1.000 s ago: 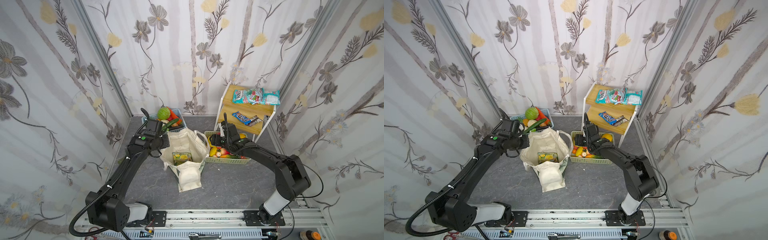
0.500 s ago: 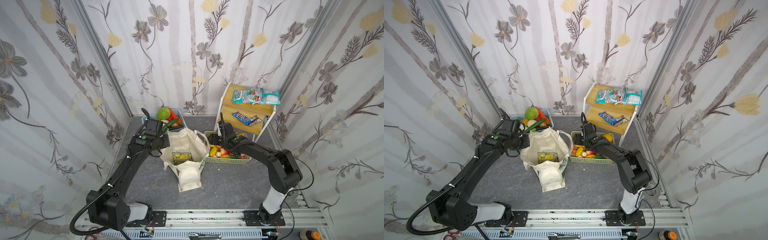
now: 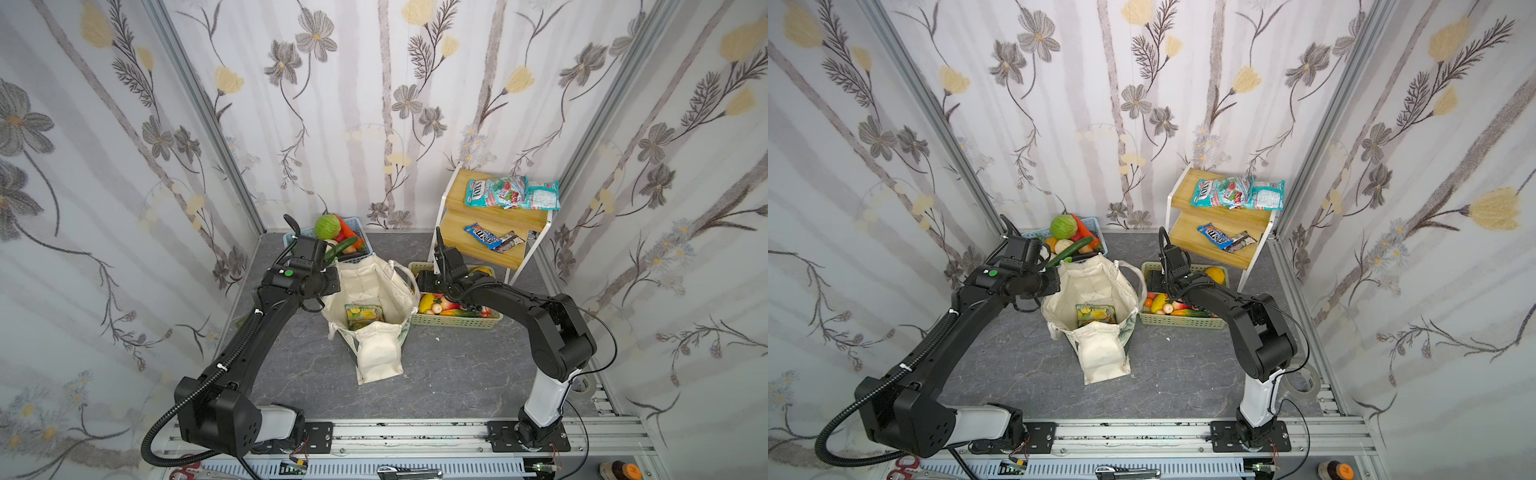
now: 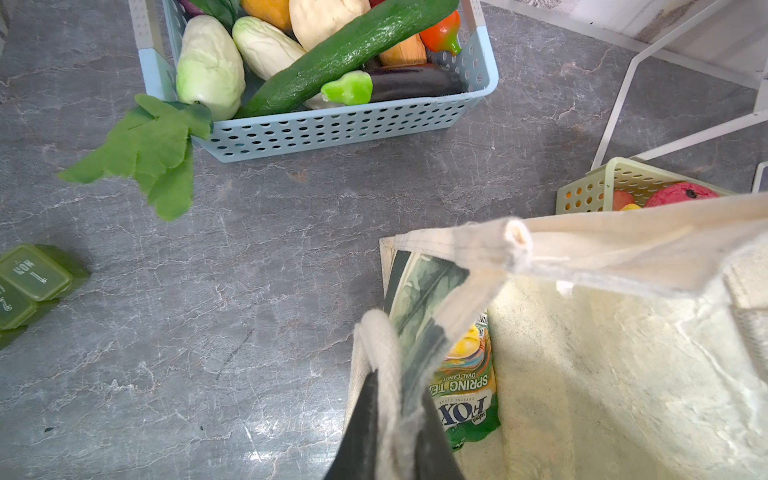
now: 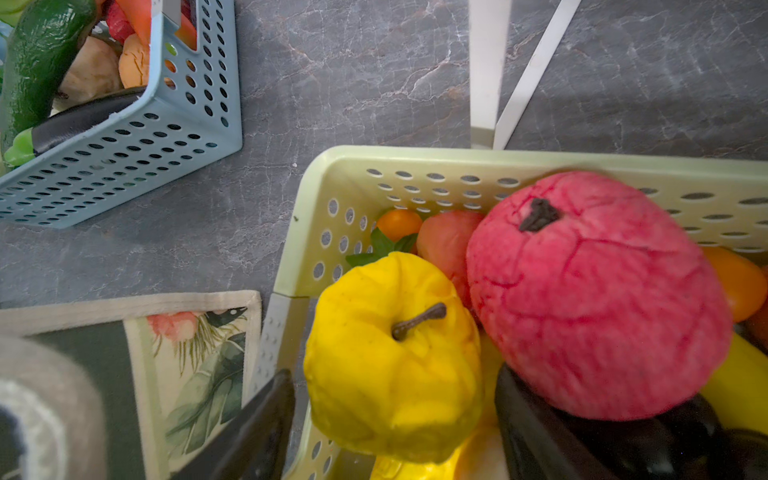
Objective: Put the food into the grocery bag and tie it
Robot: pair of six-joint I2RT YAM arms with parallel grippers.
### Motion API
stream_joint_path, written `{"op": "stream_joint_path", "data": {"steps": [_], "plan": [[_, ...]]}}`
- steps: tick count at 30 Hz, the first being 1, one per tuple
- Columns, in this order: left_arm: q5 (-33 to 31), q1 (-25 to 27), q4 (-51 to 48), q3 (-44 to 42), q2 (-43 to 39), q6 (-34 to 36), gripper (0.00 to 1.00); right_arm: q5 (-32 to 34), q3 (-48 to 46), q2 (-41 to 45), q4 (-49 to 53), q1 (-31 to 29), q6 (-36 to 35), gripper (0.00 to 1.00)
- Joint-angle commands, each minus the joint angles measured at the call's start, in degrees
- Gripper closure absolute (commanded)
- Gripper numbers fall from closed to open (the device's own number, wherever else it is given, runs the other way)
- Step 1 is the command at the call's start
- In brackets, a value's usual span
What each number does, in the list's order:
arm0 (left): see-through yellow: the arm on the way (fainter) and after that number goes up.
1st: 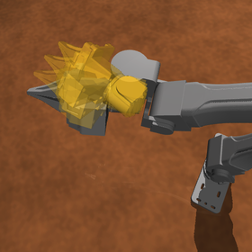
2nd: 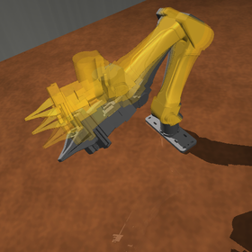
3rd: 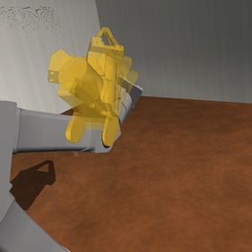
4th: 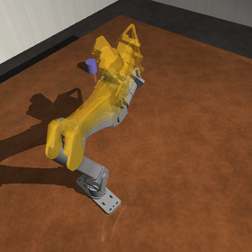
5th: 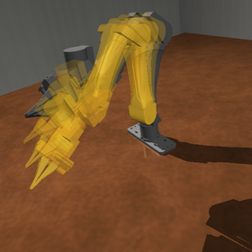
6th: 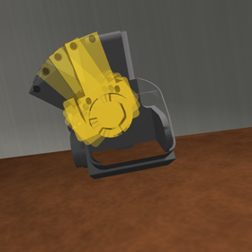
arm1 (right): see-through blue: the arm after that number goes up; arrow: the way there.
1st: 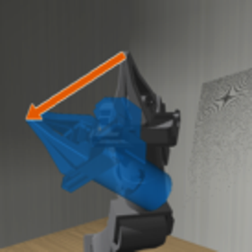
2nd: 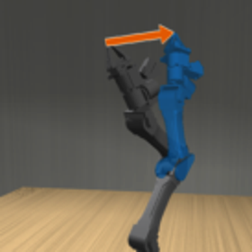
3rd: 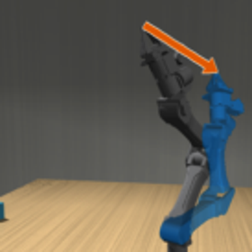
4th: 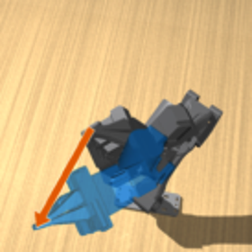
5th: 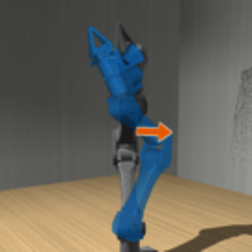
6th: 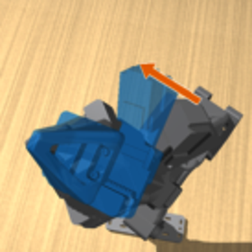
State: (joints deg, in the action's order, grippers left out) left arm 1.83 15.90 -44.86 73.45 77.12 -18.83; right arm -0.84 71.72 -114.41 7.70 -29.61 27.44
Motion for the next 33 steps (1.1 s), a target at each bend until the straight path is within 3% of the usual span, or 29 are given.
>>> {"op": "stream_joint_path", "data": {"steps": [1,13,19,33], "plan": [[0.6,-0.1,-0.5,0.9,0.6,0.3,0.96,2.2,1.1,-0.9,-0.6,0.0,0.2,0.24],[0.5,-0.1,-0.7,1.3,0.7,0.6,0.96,1.2,2.4,-3.1,-1.0,0.0,0.8,0.25],[0.6,-0.1,-0.5,1.1,0.9,0.6,0.96,-0.1,2.6,-3.8,-1.5,0.0,0.9,0.3],[0.6,-0.1,-0.1,0.6,1.0,0.5,0.96,-0.6,1.2,0.6,-1.6,0.1,0.7,0.34]]}}
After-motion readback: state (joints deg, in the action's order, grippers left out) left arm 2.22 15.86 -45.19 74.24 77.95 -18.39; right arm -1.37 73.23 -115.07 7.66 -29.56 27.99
